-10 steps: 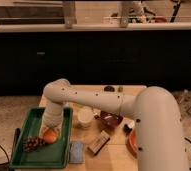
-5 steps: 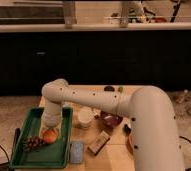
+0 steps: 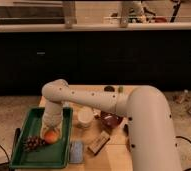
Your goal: Place apple in tray
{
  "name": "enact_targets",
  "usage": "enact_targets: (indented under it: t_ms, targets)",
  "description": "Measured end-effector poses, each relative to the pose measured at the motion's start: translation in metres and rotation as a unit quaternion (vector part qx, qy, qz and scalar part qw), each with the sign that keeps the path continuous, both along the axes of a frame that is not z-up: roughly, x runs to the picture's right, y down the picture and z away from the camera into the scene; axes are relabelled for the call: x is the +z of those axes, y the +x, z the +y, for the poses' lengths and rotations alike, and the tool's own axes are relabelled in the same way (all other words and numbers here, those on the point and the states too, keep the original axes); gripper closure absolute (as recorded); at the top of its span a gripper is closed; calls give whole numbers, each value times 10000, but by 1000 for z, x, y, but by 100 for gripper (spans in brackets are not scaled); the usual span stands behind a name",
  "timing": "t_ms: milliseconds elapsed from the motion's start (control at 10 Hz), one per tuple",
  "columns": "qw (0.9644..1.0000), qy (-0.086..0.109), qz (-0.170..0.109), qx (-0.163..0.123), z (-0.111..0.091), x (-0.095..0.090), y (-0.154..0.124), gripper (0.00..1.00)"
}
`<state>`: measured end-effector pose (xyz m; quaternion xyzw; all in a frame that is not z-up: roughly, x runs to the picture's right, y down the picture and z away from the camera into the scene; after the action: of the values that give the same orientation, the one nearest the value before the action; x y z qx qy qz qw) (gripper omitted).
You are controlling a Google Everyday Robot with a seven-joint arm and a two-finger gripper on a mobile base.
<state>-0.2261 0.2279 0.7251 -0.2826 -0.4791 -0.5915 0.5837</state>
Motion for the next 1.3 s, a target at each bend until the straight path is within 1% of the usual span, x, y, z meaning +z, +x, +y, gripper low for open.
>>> enact_targets:
  t_ms: [200, 400, 500, 600, 700, 1300]
  targets:
    - [10000, -31, 78, -45, 1, 2, 3, 58]
    - [9999, -41, 104, -58, 0, 2, 4, 40]
    - [9999, -40, 103, -77, 0, 1, 3, 28]
    - [9999, -42, 101, -86, 0, 1, 2, 23]
    - [9999, -38, 94, -91, -1, -1, 2, 20]
    - [9999, -37, 11, -156, -1, -3, -3, 20]
